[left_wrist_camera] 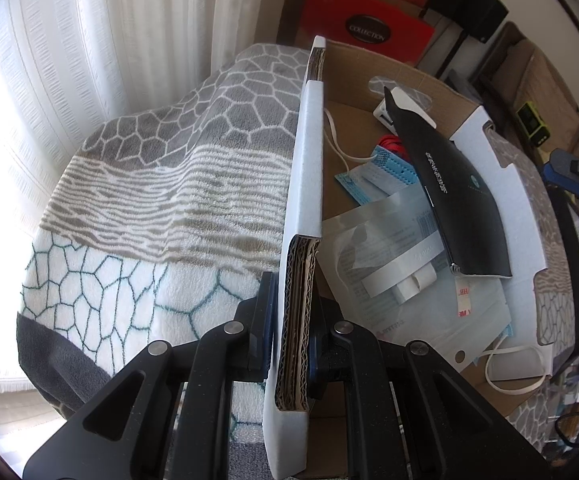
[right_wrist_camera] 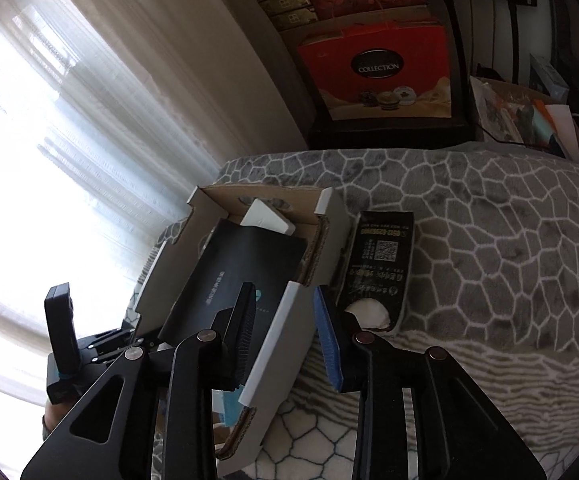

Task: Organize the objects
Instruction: 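Grasp the black coffee packet with the right gripper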

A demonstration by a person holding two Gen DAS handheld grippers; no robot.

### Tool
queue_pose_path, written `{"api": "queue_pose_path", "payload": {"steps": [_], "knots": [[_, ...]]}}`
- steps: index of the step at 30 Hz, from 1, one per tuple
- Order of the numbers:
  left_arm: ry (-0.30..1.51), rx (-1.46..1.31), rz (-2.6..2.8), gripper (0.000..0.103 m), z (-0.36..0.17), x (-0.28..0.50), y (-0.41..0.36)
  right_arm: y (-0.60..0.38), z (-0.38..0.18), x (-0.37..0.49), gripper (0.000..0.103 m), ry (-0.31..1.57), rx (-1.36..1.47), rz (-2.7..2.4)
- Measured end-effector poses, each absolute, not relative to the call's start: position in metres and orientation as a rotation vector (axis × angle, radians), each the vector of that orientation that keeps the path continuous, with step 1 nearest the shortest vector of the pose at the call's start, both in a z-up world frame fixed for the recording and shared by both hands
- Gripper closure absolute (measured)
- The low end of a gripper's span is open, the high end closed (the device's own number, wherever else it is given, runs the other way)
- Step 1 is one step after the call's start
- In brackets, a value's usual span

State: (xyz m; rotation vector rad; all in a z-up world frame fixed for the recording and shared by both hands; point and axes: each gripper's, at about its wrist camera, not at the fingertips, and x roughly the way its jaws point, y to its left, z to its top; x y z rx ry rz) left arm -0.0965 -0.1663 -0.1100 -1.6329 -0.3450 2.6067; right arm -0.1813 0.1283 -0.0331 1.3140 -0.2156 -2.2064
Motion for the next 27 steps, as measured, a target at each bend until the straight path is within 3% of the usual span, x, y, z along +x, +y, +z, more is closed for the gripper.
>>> {"api": "queue_pose_path", "payload": {"steps": [6,11,20,23,25,27], "knots": [[-0.348,-1.633,2.606,0.092,-0.11,-0.096,-0.167,0.152,-0.046,-0.199,0.054,-0.198,1.383,-2.334],[-0.346,-1.634,2.607,0.092,-0.11,-0.096,-0.167,0.152,-0.067,-0.208,0.054,-0.164,1.429,-2.354],[-0.346,-1.634,2.607,0.092,-0.11,-0.096,-0.167,0.158,-0.103,-0.226,0.054,-0.302,1.498,-2.295],[-0.347,-1.634,2.607,0.092,-0.11,-0.096,-0.167,0.155,-0.106,-0.227,0.061,-0.295,1.501,-2.29],[-0.346,-1.634,2.607,0.092,-0.11,-0.096,-0.167,0.152,-0.107,-0.226,0.076,-0.272,1.493,-2.29],[-0.347,-1.635,2.607,0.092,-0.11,-0.096,-0.167,0.149,-0.106,-0.225,0.083,-0.253,1.475,-2.288]]}}
